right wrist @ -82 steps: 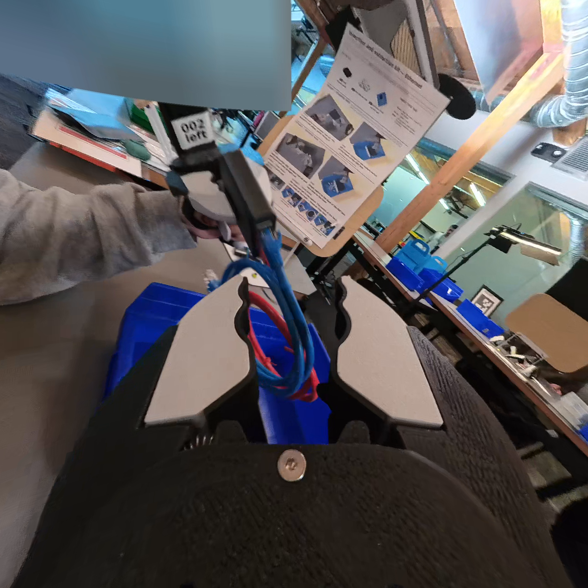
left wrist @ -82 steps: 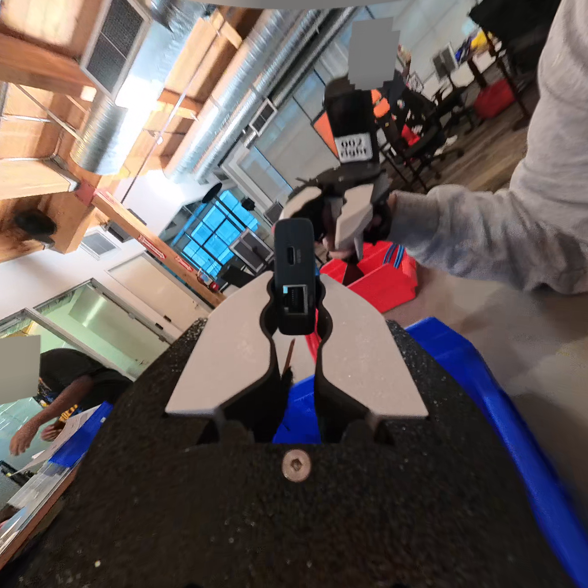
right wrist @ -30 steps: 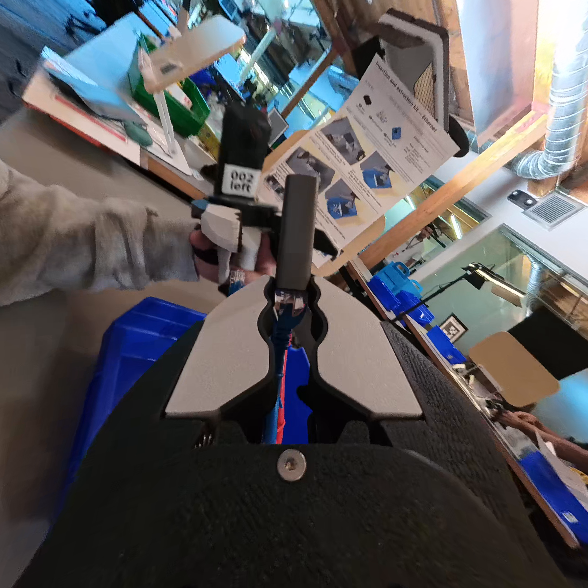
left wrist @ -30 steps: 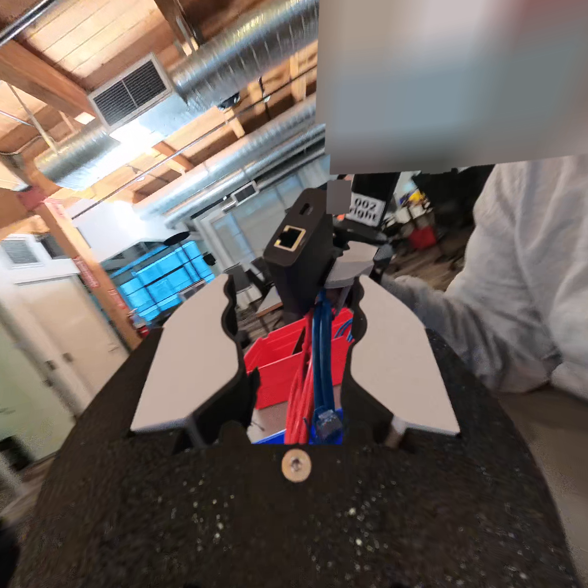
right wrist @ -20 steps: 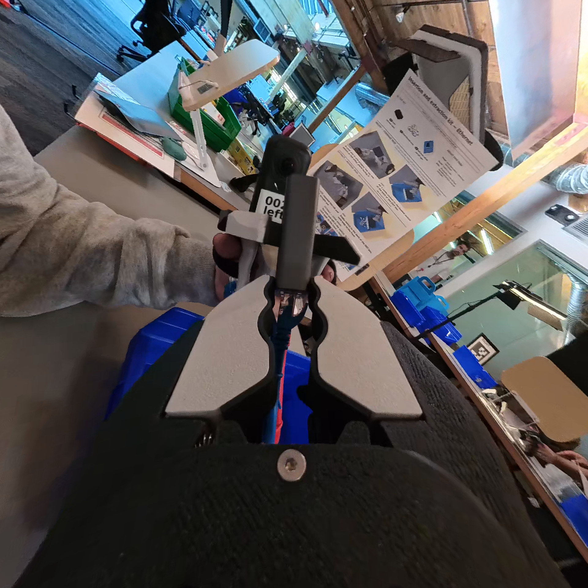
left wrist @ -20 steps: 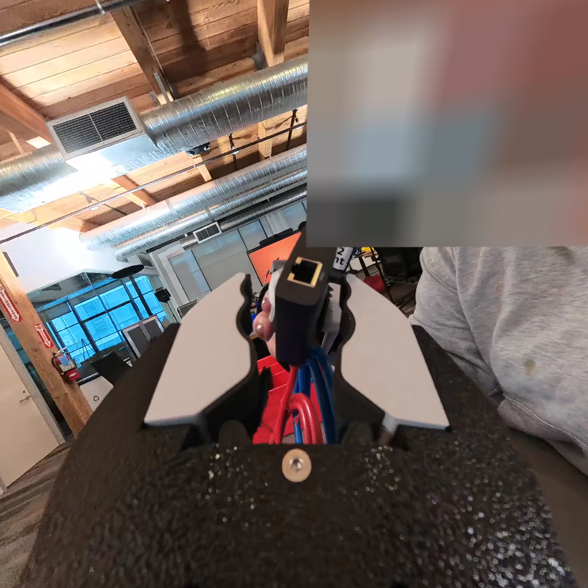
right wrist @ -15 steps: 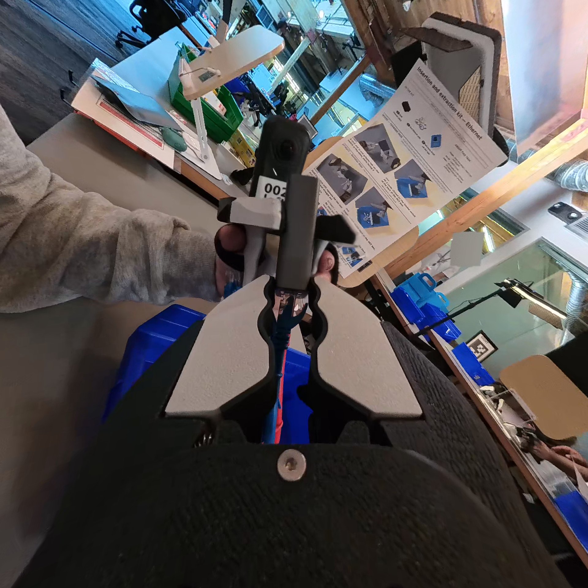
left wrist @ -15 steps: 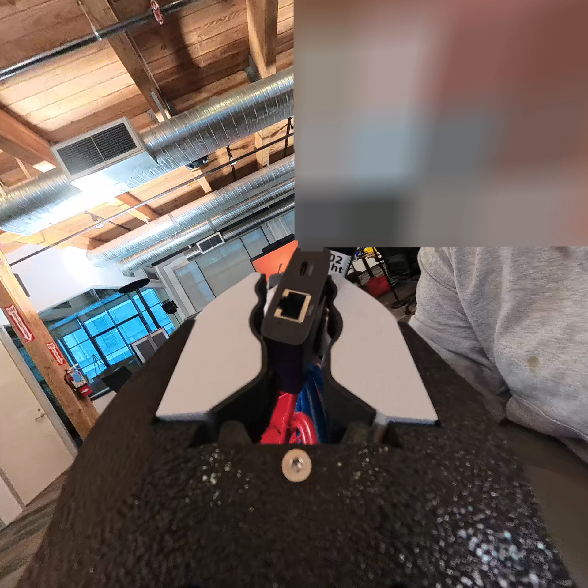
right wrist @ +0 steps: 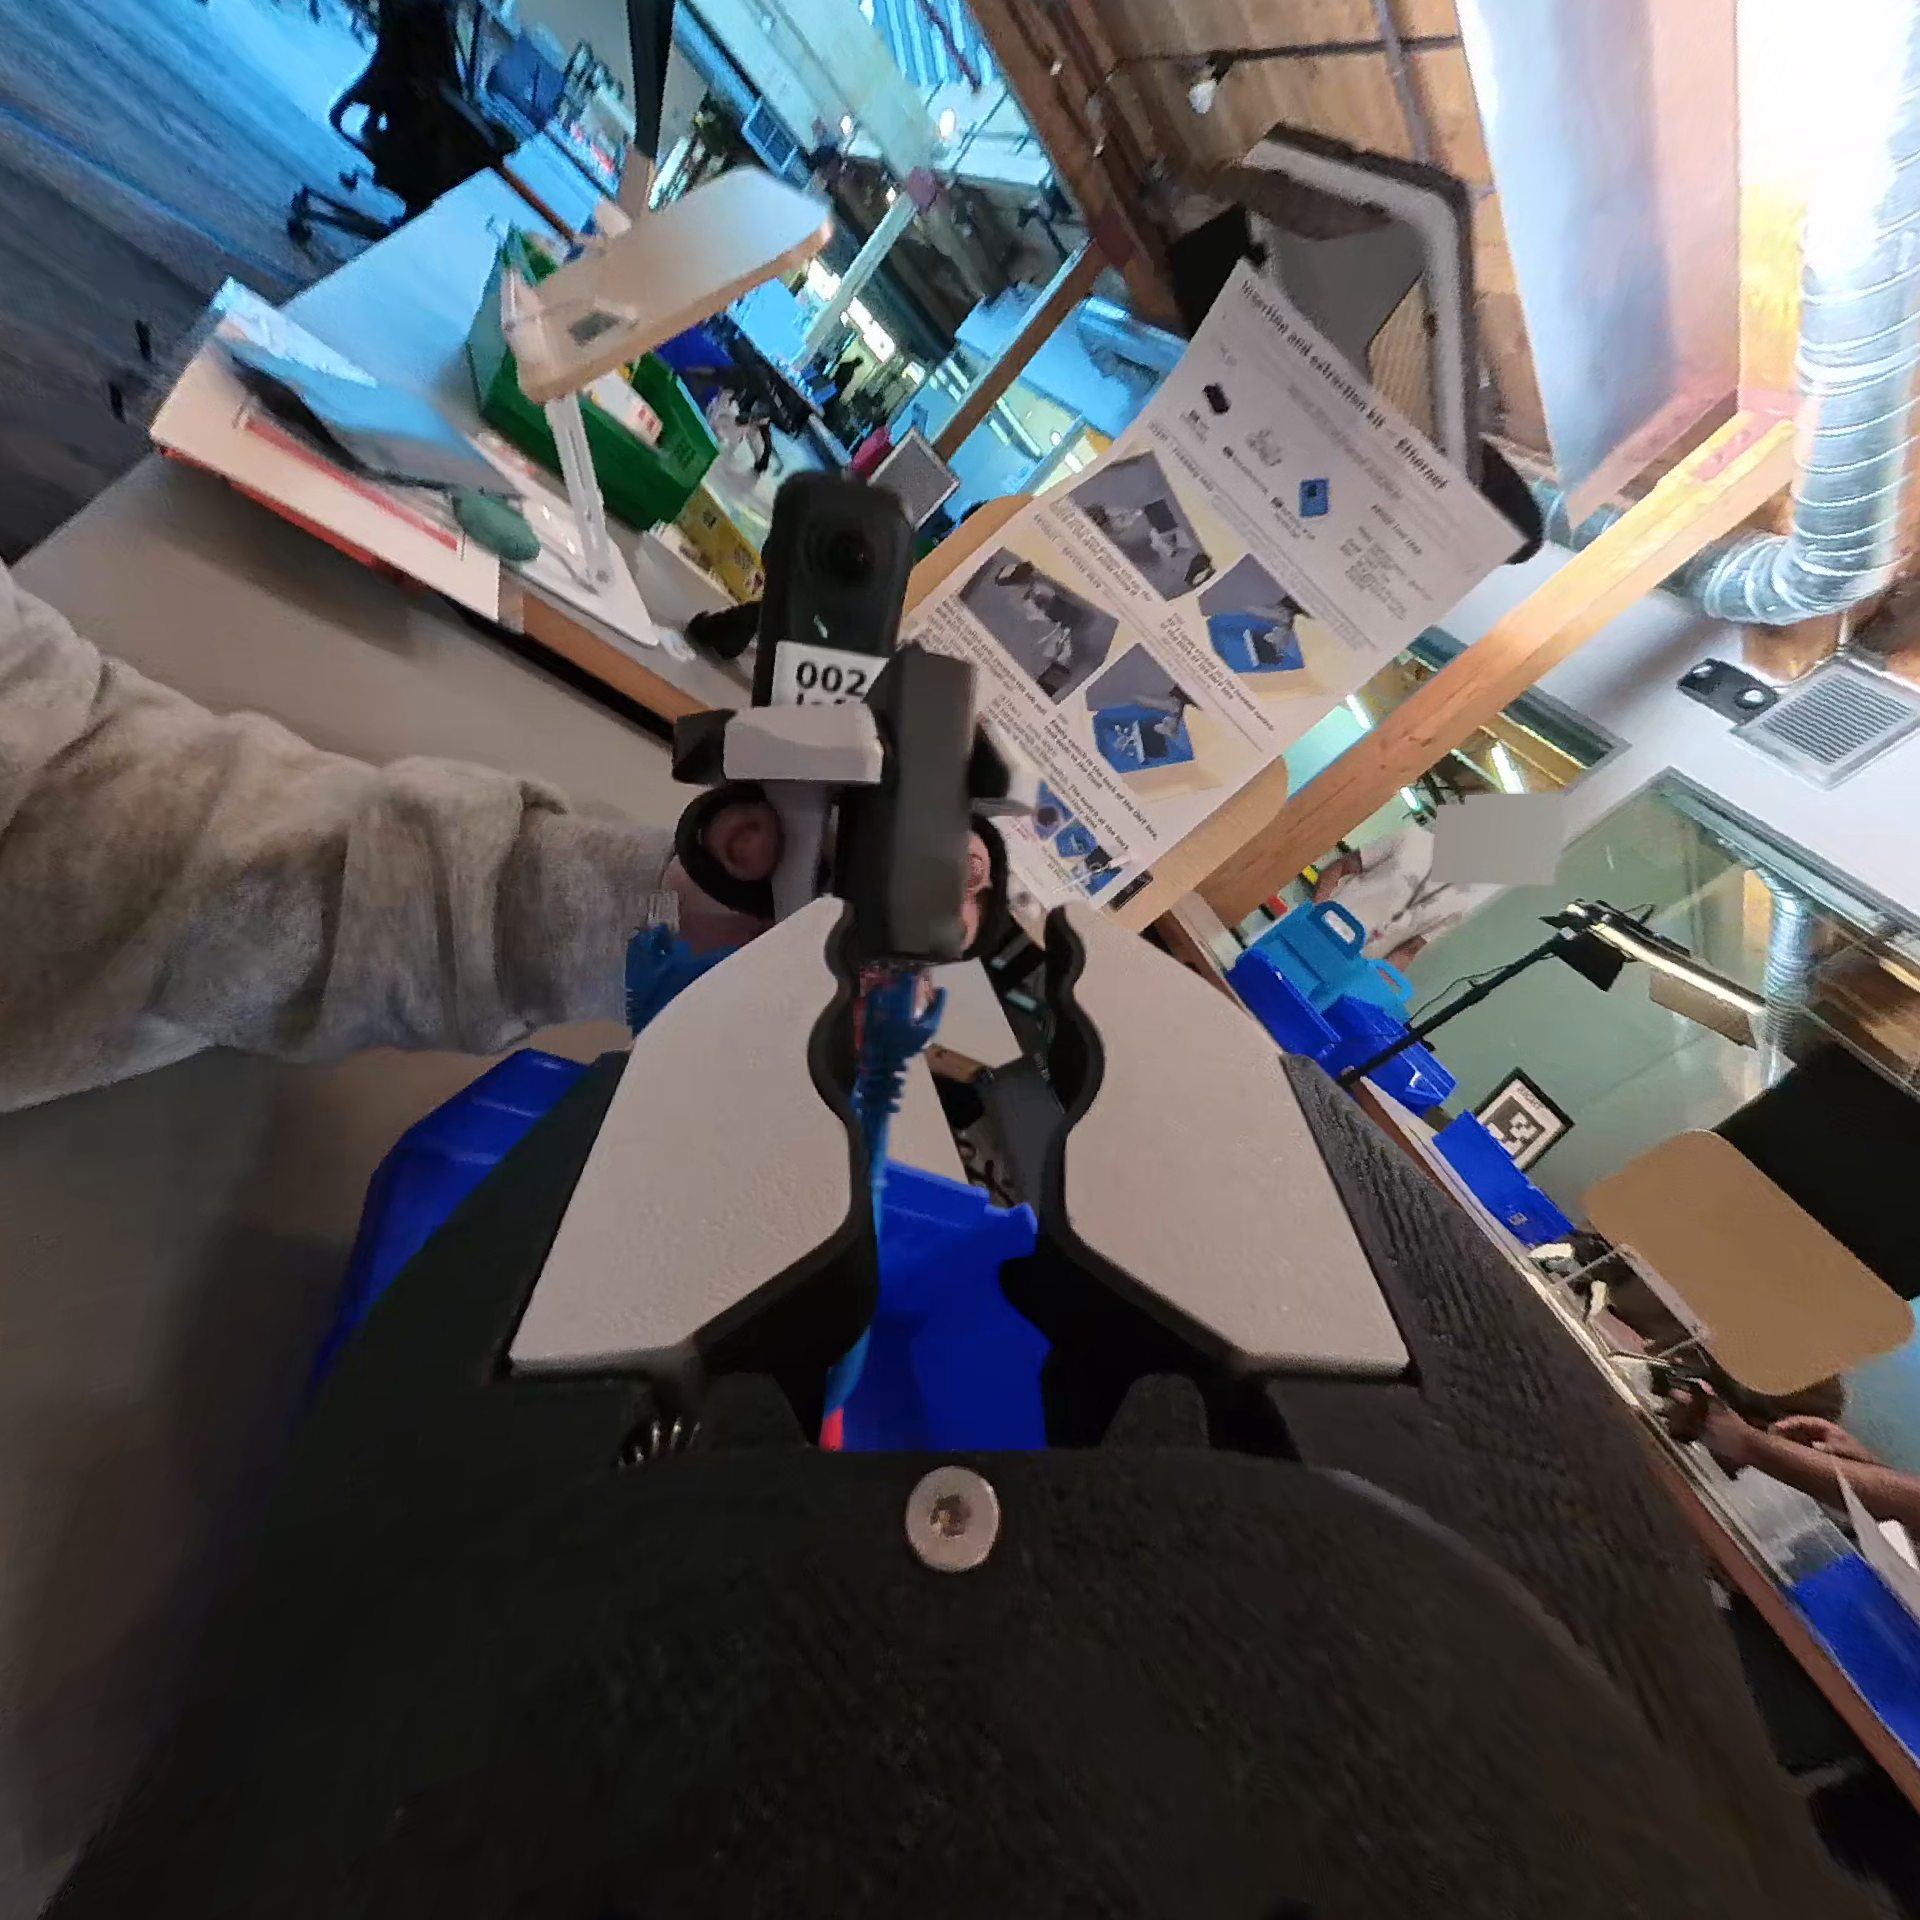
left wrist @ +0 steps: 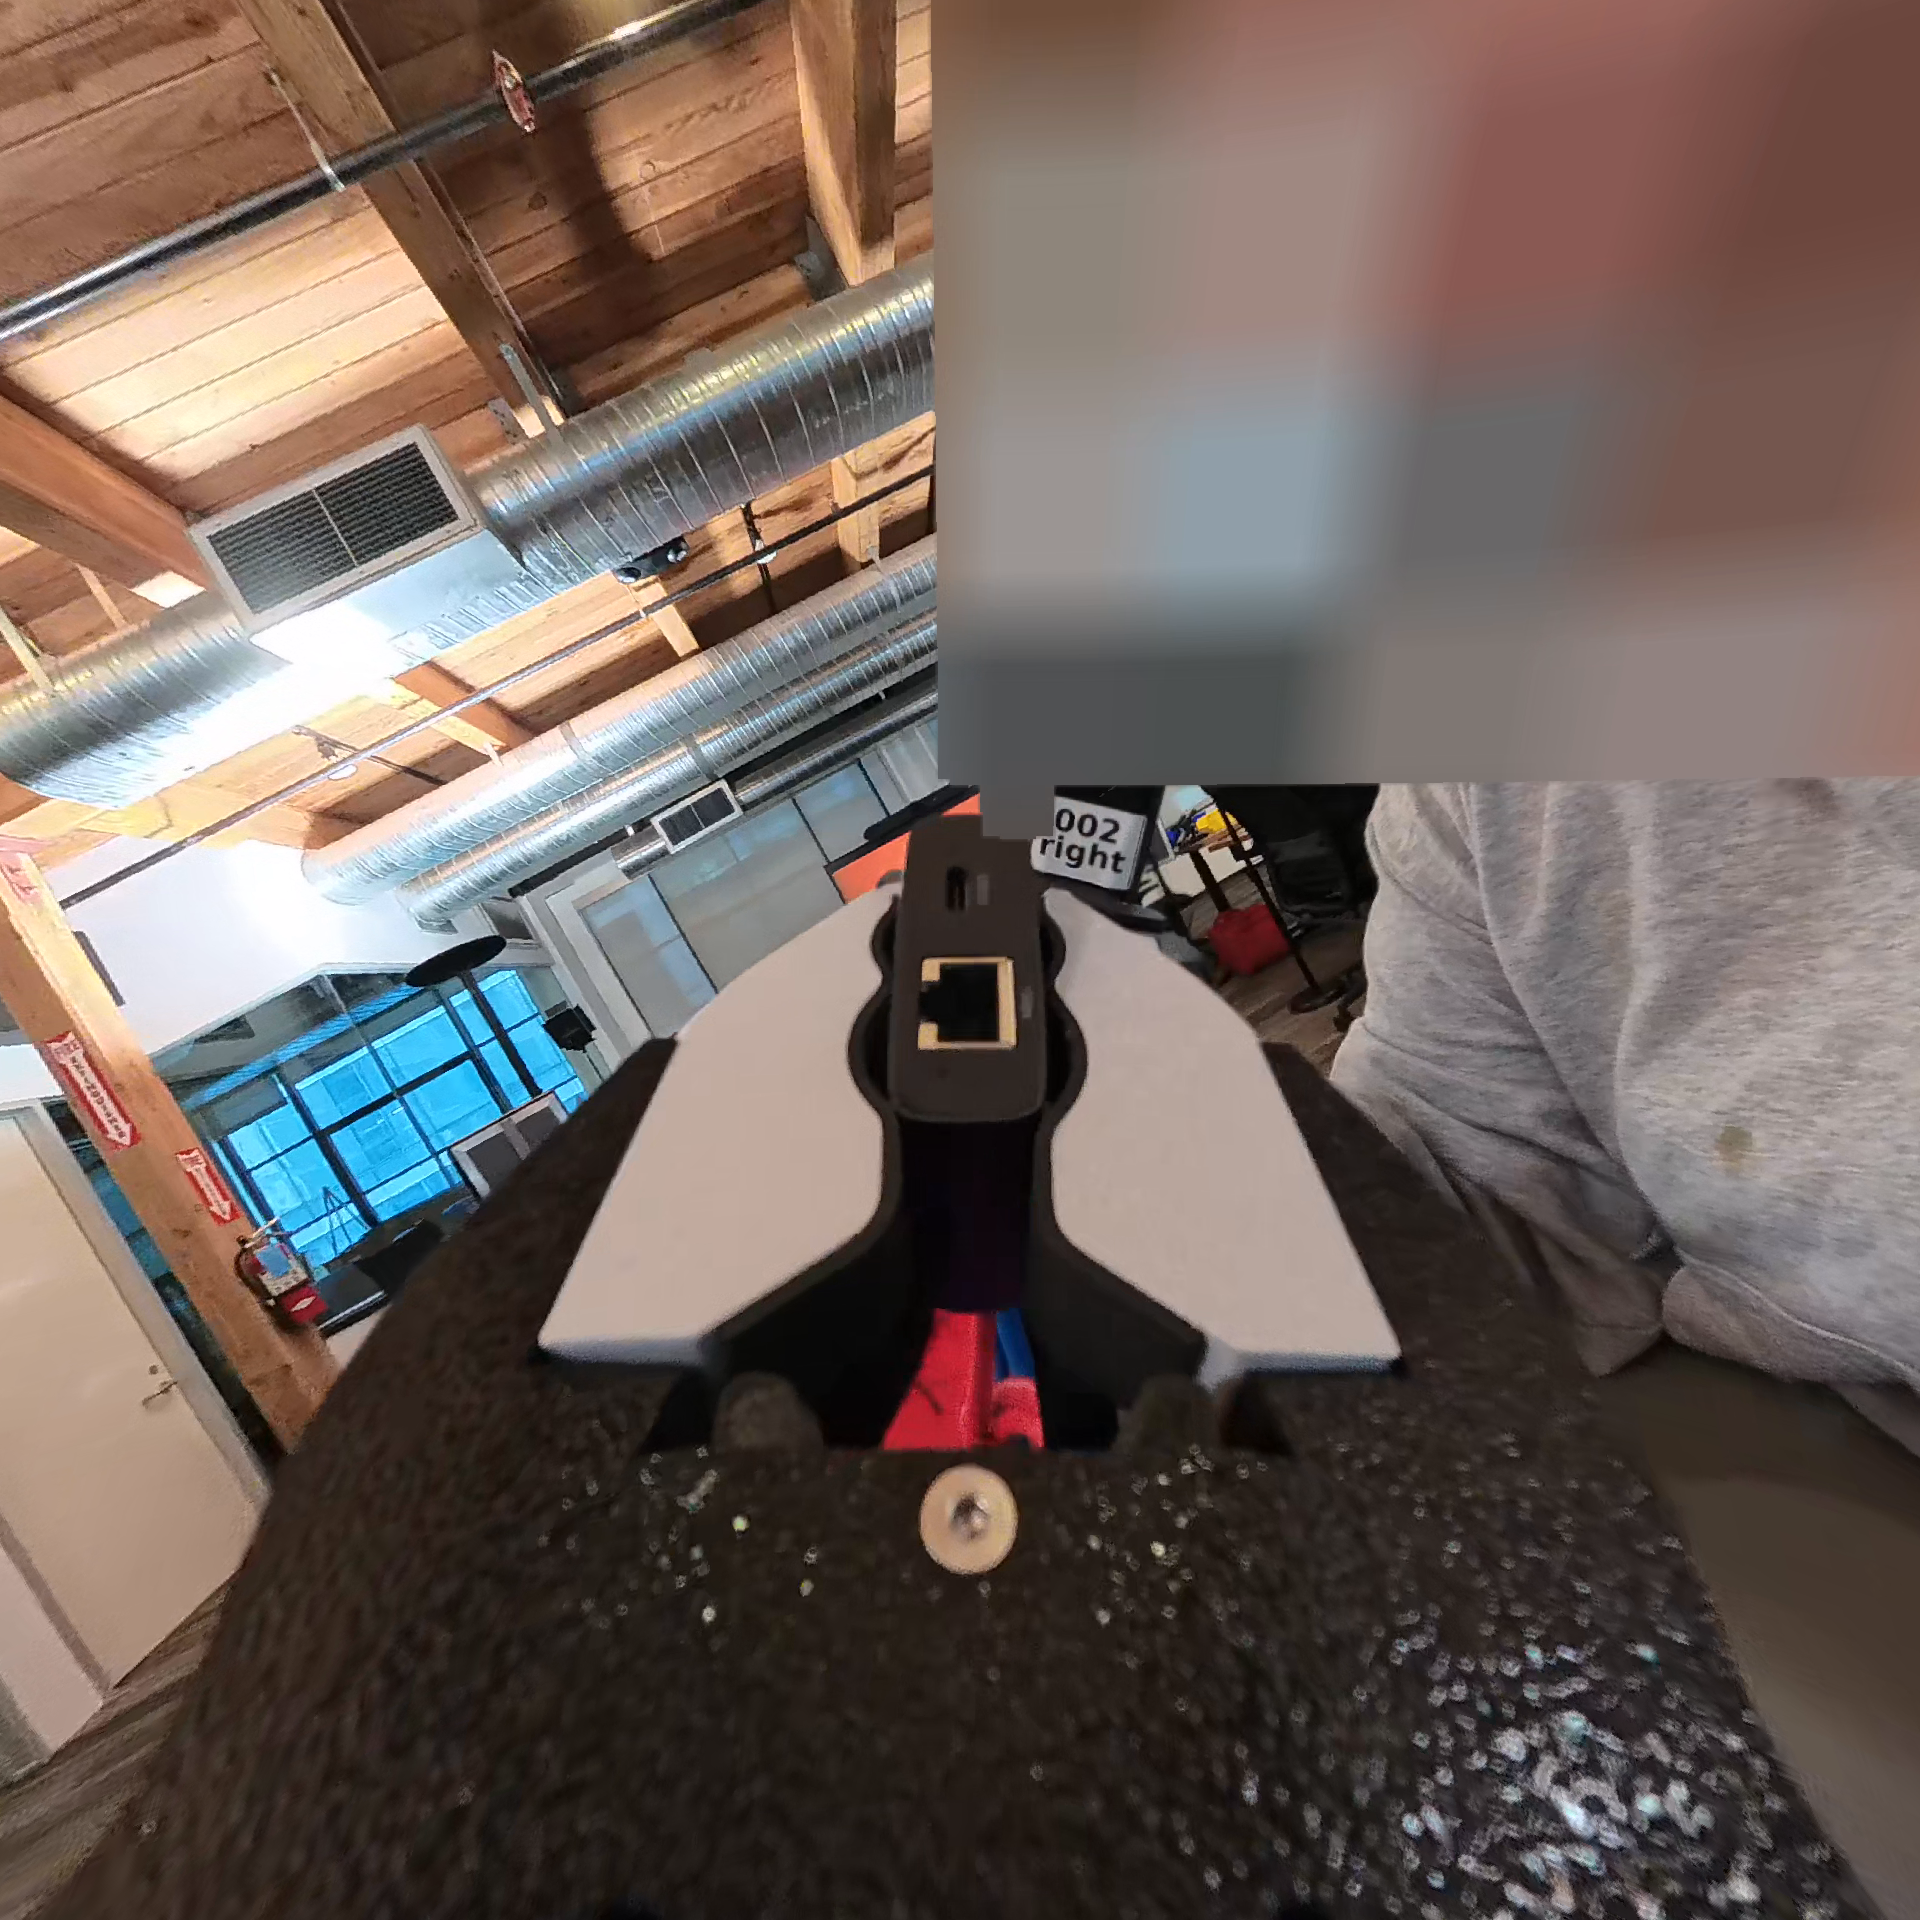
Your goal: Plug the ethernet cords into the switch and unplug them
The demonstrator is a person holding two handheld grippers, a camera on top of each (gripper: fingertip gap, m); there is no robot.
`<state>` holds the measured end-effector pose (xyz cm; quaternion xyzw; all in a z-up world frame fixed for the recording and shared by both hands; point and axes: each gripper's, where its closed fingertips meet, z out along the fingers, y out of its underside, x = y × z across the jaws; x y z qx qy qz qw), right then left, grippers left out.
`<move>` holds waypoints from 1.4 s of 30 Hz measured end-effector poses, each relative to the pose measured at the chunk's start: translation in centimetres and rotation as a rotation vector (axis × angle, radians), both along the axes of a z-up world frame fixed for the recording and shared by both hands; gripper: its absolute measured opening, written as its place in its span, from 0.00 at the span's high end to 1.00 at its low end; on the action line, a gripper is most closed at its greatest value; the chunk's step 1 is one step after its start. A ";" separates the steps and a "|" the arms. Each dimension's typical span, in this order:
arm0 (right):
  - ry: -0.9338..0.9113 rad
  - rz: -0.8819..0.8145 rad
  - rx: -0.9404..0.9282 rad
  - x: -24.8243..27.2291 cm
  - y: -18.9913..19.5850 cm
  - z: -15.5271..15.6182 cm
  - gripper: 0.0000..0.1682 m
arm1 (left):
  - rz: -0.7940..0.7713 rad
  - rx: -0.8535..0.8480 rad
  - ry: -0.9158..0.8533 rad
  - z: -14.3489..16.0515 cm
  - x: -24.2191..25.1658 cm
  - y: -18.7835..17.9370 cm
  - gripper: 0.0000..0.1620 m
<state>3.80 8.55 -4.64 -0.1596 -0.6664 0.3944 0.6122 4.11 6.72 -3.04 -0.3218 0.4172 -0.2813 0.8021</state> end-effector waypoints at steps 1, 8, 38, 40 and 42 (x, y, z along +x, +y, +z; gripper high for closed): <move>0.012 0.001 -0.015 0.3 0.2 0.4 0.80 | -0.004 0.005 -0.013 0.2 -0.3 -0.1 0.87; 0.002 -0.044 -0.019 0.9 1.1 0.7 0.80 | 0.021 0.047 -0.022 0.6 -1.4 -0.9 0.87; -0.074 -0.137 0.005 -1.4 0.6 -1.0 0.86 | 0.010 0.113 -0.064 2.1 -2.3 -2.9 0.87; -0.125 -0.100 -0.056 -1.4 0.1 -1.3 0.86 | -0.005 0.105 -0.056 2.0 -2.1 -2.9 0.87; -0.176 -0.074 -0.110 -1.5 -0.4 -1.6 0.86 | -0.022 0.101 -0.046 1.9 -1.9 -3.0 0.87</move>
